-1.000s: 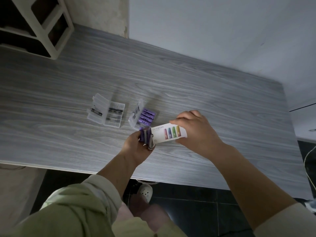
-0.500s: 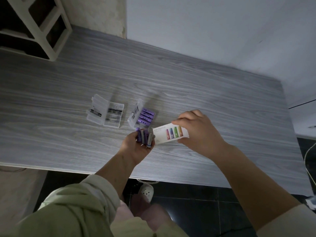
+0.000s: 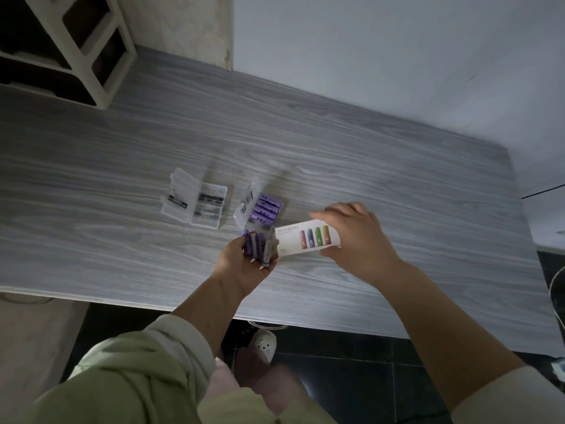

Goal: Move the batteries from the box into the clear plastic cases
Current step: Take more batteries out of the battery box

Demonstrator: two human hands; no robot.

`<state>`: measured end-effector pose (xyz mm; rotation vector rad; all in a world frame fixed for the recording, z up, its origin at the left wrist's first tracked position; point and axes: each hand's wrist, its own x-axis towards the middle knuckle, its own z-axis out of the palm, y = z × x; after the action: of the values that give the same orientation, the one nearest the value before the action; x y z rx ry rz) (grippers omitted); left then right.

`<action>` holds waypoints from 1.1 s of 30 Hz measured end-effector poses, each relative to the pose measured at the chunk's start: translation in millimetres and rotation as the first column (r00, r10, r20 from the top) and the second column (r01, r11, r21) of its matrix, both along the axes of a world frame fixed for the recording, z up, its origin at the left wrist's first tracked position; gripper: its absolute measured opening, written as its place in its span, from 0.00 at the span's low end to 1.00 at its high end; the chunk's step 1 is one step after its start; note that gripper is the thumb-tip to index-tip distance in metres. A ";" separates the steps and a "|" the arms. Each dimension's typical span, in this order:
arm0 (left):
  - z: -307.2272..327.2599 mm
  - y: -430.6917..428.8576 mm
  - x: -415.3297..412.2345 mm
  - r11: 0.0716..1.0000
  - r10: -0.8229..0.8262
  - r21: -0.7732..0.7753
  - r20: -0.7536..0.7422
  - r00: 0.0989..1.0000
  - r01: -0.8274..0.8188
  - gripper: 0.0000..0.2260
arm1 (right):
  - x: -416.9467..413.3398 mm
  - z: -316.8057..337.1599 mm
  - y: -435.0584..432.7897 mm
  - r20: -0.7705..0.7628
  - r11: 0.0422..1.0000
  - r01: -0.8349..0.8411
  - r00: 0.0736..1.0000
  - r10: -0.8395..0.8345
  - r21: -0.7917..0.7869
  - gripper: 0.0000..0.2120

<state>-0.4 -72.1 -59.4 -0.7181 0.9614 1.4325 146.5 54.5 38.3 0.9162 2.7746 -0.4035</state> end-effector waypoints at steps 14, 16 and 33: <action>0.6 -11.9 -12.7 1.000 0.012 -0.026 -0.046 0.999 -0.013 0.12 | 14.9 -70.3 -9.3 -0.032 0.916 0.286 0.951 -0.306 -0.282 0.29; 0.1 -11.6 -12.4 0.999 0.010 -0.032 -0.052 0.999 -0.012 0.12 | 14.7 -77.8 -7.8 -0.041 0.921 0.293 0.949 -0.313 -0.255 0.29; 7.9 -3.4 -4.6 0.998 -0.045 -0.035 -0.056 0.997 0.044 0.11 | 9.4 -97.0 -14.8 -0.153 0.932 0.324 0.925 -0.348 -0.165 0.26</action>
<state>-5.0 -75.5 -51.6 -0.6795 1.0416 1.4071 155.9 39.7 -58.7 1.3898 2.6973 -0.7564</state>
